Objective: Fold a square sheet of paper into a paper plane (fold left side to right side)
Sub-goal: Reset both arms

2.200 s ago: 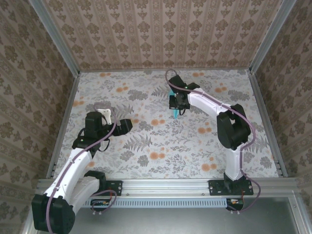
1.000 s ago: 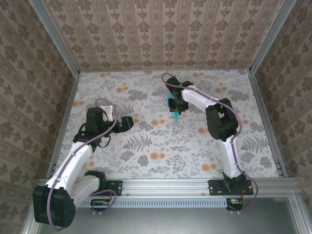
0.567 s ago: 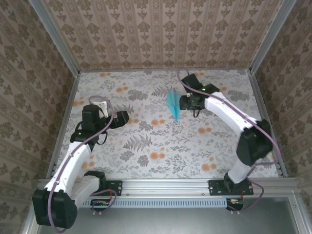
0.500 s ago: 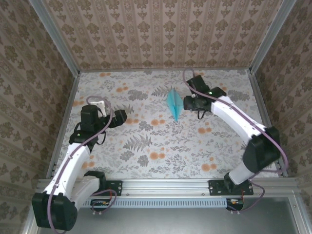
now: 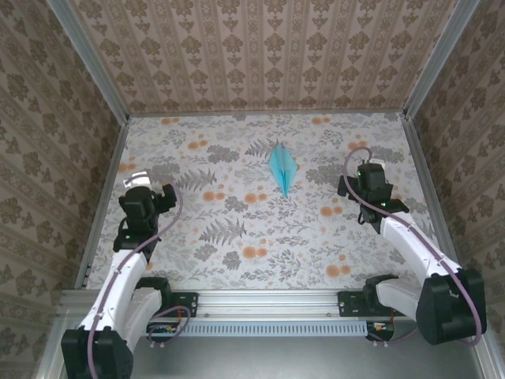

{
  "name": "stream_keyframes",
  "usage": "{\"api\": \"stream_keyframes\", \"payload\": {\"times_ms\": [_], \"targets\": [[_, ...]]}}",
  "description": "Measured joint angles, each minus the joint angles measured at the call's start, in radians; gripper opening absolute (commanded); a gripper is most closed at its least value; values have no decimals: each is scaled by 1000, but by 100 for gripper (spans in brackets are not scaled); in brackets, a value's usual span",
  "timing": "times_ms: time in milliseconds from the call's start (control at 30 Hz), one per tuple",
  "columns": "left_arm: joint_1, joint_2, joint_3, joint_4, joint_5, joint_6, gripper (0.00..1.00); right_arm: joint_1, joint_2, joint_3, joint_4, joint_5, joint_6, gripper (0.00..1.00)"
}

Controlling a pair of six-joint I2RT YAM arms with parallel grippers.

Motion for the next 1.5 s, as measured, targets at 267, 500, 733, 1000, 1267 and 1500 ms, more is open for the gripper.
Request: {"api": "stream_keyframes", "payload": {"times_ms": [267, 500, 733, 1000, 1267, 1500], "targets": [[54, 171, -48, 193, 20, 73, 100, -50, 111, -146, 346, -50, -89, 100], [71, 312, -86, 416, 132, 138, 100, -50, 249, -161, 617, -113, -159, 100], [71, 413, -102, 560, 233, 188, 100, -59, 375, -172, 825, -173, -217, 100], [71, 434, -103, 629, 290, 211, 100, -77, 412, -219, 951, -202, -221, 100], [71, 509, -105, 718, 364, 222, 100, -78, 412, -219, 981, -203, -221, 100], [71, 637, -126, 901, 420, 248, 100, -78, 412, -219, 983, -203, -221, 100]]}}
